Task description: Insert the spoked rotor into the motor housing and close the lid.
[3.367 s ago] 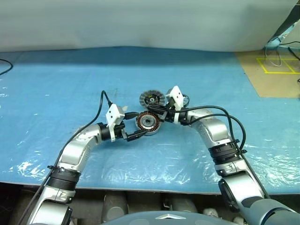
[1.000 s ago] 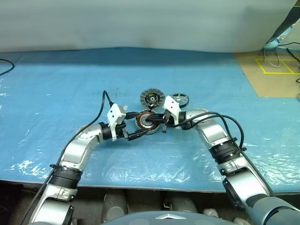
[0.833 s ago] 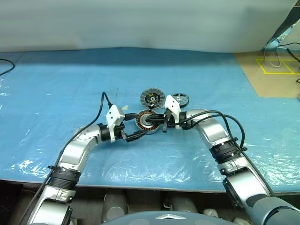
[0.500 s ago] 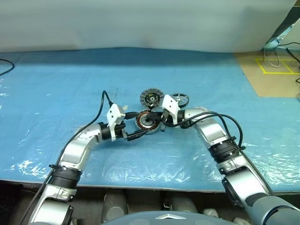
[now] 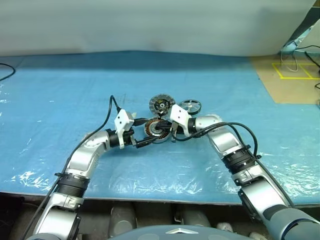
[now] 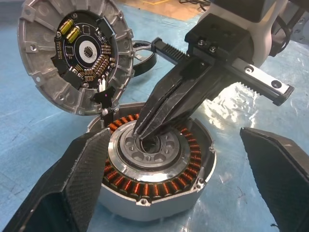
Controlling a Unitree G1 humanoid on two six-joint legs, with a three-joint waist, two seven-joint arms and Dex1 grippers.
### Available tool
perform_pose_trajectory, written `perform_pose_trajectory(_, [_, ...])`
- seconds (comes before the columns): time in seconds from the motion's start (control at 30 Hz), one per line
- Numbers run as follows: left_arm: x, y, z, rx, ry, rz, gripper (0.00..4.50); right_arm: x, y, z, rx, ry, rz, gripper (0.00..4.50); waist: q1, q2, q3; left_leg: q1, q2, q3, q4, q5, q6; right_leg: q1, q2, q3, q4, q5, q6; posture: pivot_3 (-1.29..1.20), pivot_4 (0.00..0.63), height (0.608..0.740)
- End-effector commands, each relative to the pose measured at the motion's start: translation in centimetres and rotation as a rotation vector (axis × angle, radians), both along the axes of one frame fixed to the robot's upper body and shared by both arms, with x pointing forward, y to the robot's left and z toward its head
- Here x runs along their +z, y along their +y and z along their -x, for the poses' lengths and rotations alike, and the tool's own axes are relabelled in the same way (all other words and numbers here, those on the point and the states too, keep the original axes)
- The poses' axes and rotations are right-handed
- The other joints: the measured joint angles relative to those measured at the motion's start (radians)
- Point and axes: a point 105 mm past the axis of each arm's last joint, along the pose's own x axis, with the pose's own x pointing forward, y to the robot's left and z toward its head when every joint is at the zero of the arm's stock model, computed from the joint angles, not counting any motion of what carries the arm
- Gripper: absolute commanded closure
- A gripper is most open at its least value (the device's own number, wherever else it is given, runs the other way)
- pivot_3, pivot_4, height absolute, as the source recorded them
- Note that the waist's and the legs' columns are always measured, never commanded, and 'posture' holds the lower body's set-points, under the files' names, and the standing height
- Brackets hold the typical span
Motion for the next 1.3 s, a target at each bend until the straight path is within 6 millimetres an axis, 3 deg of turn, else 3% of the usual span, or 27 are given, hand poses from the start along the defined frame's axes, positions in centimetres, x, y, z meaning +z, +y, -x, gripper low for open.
perform_pose_trajectory(0.03, [0.5, 0.1, 0.1, -0.004, -0.034, 0.014, 0.00, -2.3, -0.8, 0.0, -0.030, 0.039, 0.078, 4.46, 0.000, 0.000, 0.000, 0.003, 0.000, 0.000, 0.000, 0.000, 0.000, 0.003, 0.000, 0.000, 0.000, 0.000, 0.000, 0.00, 0.150, 0.740])
perform_pose_trajectory(0.17, [0.7, -0.2, 0.5, -0.007, -0.040, 0.016, 0.00, -3.1, -1.1, 0.0, -0.039, 0.074, 0.116, 4.46, 0.000, 0.000, 0.000, 0.009, 0.000, 0.000, 0.000, -0.002, 0.002, 0.010, 0.000, 0.000, -0.001, 0.000, 0.000, 0.00, 0.150, 0.740])
perform_pose_trajectory(0.3, [1.6, -1.1, 0.9, -0.011, -0.051, 0.025, 0.00, -3.5, -0.5, 0.8, -0.103, 0.331, -0.023, 4.46, 0.000, 0.000, 0.000, 0.010, 0.001, 0.000, 0.000, -0.002, 0.002, 0.011, -0.001, 0.001, -0.001, 0.000, 0.000, 0.00, 0.150, 0.740])
perform_pose_trajectory(0.53, [2.4, -1.3, 0.4, 0.002, -0.051, 0.024, 0.00, -6.9, -2.0, 2.4, -0.223, 0.575, 0.023, 4.46, 0.001, 0.001, -0.003, 0.010, 0.001, 0.000, -0.006, -0.002, 0.002, 0.012, -0.001, 0.001, -0.004, -0.001, 0.000, 0.00, 0.150, 0.740])
perform_pose_trajectory(0.9, [4.1, -1.9, 0.8, -0.009, -0.060, 0.027, 0.00, -9.5, -2.6, 3.2, -0.341, 0.610, 0.216, 4.46, 0.001, 0.003, -0.013, 0.017, -0.001, 0.000, -0.011, -0.002, 0.002, 0.019, -0.002, 0.002, -0.006, -0.004, 0.005, 0.00, 0.150, 0.740])
perform_pose_trajectory(1.07, [4.6, -1.7, 0.5, -0.006, -0.056, 0.025, 0.00, -8.6, -2.8, 2.7, -0.379, 0.630, 0.190, 4.46, 0.001, 0.004, -0.019, 0.025, -0.001, 0.000, -0.014, -0.002, 0.002, 0.025, -0.002, 0.003, -0.006, -0.009, 0.011, 0.00, 0.150, 0.740])
perform_pose_trajectory(1.3, [3.4, -0.9, -0.1, 0.002, -0.041, 0.017, 0.00, -8.7, -4.1, 2.3, -0.372, 0.559, 0.243, 4.46, 0.002, 0.005, -0.024, 0.026, -0.002, 0.000, -0.017, -0.002, 0.002, 0.026, -0.003, 0.003, -0.009, -0.010, 0.013, 0.00, 0.150, 0.740])
